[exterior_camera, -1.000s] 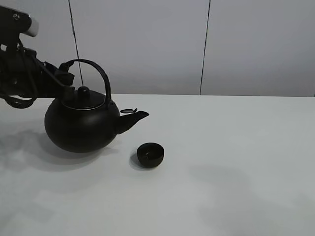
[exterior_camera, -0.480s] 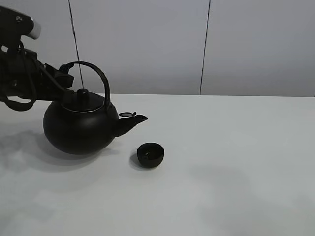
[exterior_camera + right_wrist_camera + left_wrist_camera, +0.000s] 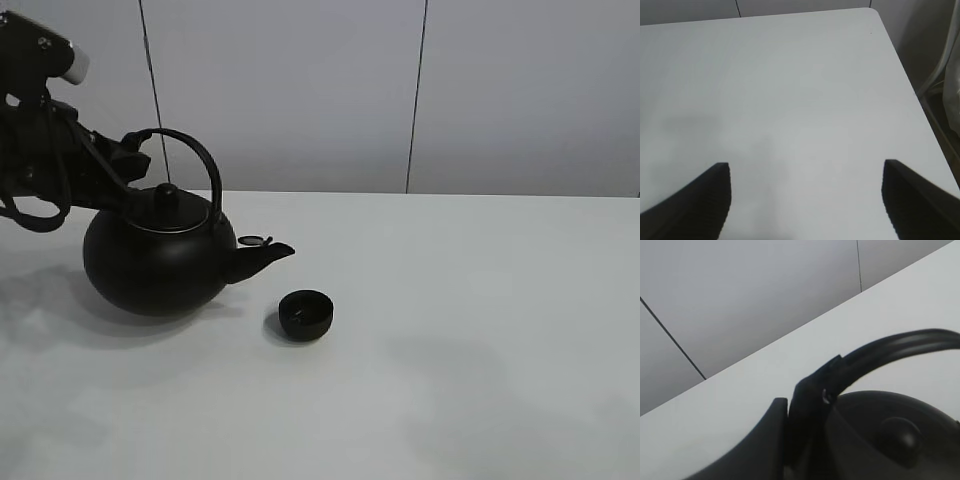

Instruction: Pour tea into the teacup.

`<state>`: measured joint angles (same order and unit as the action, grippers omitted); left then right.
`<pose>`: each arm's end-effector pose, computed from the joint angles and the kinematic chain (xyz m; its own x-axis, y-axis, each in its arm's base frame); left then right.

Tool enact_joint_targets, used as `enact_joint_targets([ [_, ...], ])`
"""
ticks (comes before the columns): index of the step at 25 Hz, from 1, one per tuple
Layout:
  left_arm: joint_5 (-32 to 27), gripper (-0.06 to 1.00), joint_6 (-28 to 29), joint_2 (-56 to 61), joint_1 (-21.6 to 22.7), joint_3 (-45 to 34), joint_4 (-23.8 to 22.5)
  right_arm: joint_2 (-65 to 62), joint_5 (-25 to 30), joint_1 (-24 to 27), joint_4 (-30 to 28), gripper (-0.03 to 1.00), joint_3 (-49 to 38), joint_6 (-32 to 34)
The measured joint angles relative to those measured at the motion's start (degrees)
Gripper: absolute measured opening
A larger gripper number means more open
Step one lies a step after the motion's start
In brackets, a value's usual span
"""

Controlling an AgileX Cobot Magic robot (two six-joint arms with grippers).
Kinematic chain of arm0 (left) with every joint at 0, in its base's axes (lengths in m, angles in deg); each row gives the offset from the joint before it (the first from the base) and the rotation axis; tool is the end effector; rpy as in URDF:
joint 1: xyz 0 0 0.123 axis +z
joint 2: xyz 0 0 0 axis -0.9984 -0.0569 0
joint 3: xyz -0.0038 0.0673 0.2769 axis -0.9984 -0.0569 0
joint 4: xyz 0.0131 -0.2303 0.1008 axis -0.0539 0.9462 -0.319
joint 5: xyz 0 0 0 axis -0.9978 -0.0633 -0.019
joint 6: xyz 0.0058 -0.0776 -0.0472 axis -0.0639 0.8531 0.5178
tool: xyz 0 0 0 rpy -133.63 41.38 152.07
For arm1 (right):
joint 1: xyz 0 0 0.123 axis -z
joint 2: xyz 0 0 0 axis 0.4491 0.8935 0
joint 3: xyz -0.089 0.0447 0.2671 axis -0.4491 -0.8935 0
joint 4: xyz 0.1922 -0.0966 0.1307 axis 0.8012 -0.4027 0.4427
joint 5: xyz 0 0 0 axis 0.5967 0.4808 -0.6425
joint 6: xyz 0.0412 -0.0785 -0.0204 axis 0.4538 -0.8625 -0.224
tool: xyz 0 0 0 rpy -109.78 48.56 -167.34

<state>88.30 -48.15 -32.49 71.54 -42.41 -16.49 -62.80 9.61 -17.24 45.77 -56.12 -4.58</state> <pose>0.3175 -0.1040 0.1669 -0.1373 0.4093 -0.9020 0.5154 0.8071 0.2879 -0.0050 0.0008 0.2673 -0.4854 0.0267 -0.8739 0.1385 0.9893 -0.0467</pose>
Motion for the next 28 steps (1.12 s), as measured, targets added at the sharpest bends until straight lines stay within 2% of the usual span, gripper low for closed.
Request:
enact_joint_targets([
  [9, -2.24, 0.12, -0.17, 0.00, 0.00, 3.15, -1.24, 0.00, 0.00, 0.00, 0.00, 0.57, 0.00, 0.00],
  [28, -2.51, 0.12, 0.91, 0.00, 0.00, 3.16, -4.56, 0.00, -0.05, 0.00, 0.00, 0.57, 0.00, 0.03],
])
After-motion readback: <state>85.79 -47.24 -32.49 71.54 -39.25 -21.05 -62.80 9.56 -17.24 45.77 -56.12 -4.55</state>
